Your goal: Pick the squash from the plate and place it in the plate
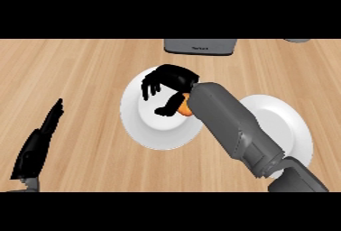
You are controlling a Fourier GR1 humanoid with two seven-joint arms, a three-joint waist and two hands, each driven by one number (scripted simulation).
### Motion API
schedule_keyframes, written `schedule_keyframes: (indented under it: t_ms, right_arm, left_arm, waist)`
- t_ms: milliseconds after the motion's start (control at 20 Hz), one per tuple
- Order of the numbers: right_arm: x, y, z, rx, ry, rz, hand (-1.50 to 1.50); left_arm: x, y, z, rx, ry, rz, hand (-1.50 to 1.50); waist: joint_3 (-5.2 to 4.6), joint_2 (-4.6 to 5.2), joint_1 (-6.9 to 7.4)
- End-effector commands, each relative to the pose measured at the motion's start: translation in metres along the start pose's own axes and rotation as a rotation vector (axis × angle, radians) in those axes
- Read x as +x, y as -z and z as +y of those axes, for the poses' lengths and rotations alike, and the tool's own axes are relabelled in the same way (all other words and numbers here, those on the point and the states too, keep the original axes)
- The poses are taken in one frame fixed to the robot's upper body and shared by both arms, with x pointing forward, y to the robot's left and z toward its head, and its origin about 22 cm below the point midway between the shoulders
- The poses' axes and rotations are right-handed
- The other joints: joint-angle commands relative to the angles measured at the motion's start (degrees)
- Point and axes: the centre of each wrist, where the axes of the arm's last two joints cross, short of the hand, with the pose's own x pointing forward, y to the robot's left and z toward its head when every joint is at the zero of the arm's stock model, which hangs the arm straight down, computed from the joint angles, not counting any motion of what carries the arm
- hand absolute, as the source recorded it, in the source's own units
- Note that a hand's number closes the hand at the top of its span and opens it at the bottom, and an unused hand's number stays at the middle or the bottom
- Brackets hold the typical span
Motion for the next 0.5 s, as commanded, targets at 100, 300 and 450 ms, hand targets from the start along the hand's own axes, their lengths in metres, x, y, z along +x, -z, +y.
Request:
schedule_keyframes:
  t_ms: [100, 300, 450]
  right_arm:
    - [0.001, 0.002, 0.002, -0.058, 0.084, -0.010, -1.50]
    - [0.003, 0.000, -0.008, -0.217, 0.280, -0.050, -1.50]
    - [-0.007, -0.007, -0.025, -0.336, 0.371, -0.015, -1.50]
  left_arm:
    - [-0.005, 0.006, -0.008, 0.003, 0.012, -0.017, 0.00]
    - [0.009, 0.014, 0.002, 0.008, 0.008, -0.007, 0.00]
    - [-0.007, -0.009, -0.001, 0.024, 0.000, 0.004, 0.00]
  waist:
    - [0.01, 0.36, 0.72]
    - [0.05, 0.13, 0.20]
    - [0.04, -0.01, -0.78]
